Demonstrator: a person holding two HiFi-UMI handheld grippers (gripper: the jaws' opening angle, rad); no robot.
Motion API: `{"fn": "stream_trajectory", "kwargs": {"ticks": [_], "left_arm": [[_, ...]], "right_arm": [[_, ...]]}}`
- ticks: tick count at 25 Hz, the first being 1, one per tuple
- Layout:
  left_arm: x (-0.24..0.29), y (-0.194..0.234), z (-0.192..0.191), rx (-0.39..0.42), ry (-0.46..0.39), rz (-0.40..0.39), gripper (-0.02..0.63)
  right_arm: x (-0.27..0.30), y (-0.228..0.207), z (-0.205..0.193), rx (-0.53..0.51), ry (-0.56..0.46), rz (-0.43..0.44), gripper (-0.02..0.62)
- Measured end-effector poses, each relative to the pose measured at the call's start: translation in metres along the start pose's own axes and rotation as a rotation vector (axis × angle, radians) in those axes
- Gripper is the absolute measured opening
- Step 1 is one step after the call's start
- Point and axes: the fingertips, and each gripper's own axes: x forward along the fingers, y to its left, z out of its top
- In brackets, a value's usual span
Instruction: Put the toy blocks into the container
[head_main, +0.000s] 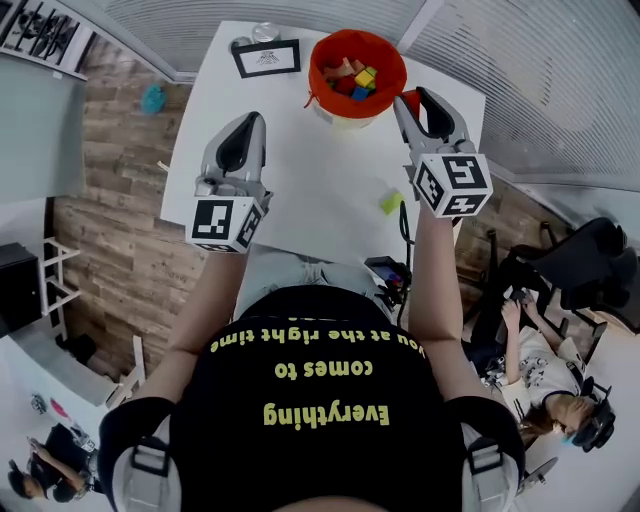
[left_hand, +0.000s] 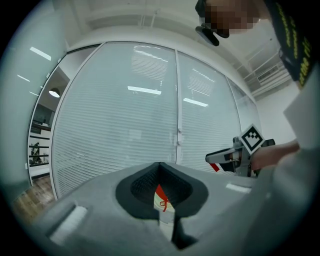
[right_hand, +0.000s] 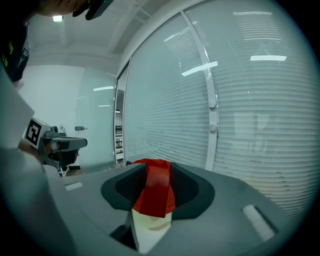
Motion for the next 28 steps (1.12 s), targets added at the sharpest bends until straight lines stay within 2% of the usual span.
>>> {"fn": "stream_trajectory", "kwargs": {"ticks": [14, 22, 28], "left_arm": [[0.000, 0.023, -0.014, -0.017, 0.032, 0.043, -0.002], [0.000, 0.043, -0.015, 0.006, 0.041, 0.071, -0.002], [0.004, 0.050, -0.020, -0.006, 0.052, 0.078, -0.002]], "right_arm": [[0.049, 0.020, -0.002, 0.000, 0.019, 0.076, 0.156], [0.072, 0.028, -0.009, 0.006, 0.033, 0.091, 0.156], [0.084, 0.032, -0.019, -0.016, 0.058, 0.092, 0.156]]}}
